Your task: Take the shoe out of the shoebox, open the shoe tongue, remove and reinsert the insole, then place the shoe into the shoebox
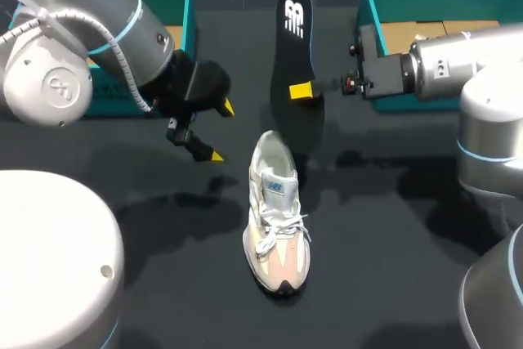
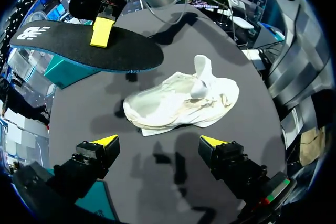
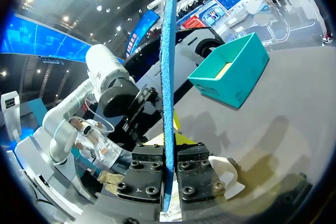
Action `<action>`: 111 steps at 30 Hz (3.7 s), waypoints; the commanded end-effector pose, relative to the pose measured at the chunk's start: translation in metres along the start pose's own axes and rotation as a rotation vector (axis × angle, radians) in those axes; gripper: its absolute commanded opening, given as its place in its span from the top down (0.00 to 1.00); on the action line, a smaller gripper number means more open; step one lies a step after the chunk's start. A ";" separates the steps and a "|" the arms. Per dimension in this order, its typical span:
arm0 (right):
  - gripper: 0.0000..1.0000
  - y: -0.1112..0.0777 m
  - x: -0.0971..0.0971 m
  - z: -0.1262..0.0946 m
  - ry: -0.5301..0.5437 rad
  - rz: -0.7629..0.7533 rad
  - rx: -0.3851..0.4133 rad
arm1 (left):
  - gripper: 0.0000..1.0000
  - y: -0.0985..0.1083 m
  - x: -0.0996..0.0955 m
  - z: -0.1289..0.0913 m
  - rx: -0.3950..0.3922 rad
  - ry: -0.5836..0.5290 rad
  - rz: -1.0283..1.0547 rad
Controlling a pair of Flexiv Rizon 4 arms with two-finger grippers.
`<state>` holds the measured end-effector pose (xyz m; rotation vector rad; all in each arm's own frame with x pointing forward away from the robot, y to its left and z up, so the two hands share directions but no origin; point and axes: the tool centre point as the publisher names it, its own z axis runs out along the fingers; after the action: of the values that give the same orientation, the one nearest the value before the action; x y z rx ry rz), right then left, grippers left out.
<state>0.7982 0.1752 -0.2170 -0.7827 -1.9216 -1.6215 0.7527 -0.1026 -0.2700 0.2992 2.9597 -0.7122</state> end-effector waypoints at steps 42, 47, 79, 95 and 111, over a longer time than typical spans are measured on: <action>1.00 -0.006 -0.017 0.042 0.050 -0.149 -0.090 | 0.00 0.024 -0.002 0.091 -0.059 0.107 -0.024; 1.00 -0.007 -0.018 0.043 0.047 -0.153 -0.099 | 0.00 0.024 -0.002 0.094 -0.062 0.108 -0.023; 1.00 -0.021 -0.022 0.049 0.065 -0.353 -0.142 | 0.00 0.025 0.000 0.091 -0.045 0.115 -0.015; 1.00 -0.028 -0.029 0.050 0.091 -0.421 -0.117 | 0.00 0.025 0.000 0.091 -0.045 0.115 -0.015; 1.00 -0.040 -0.036 0.049 0.110 -0.441 -0.091 | 0.00 0.025 0.000 0.091 -0.045 0.115 -0.015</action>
<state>0.7953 0.2135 -0.2756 -0.3017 -2.0525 -1.9716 0.7614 -0.1219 -0.3610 0.3235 3.0846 -0.6525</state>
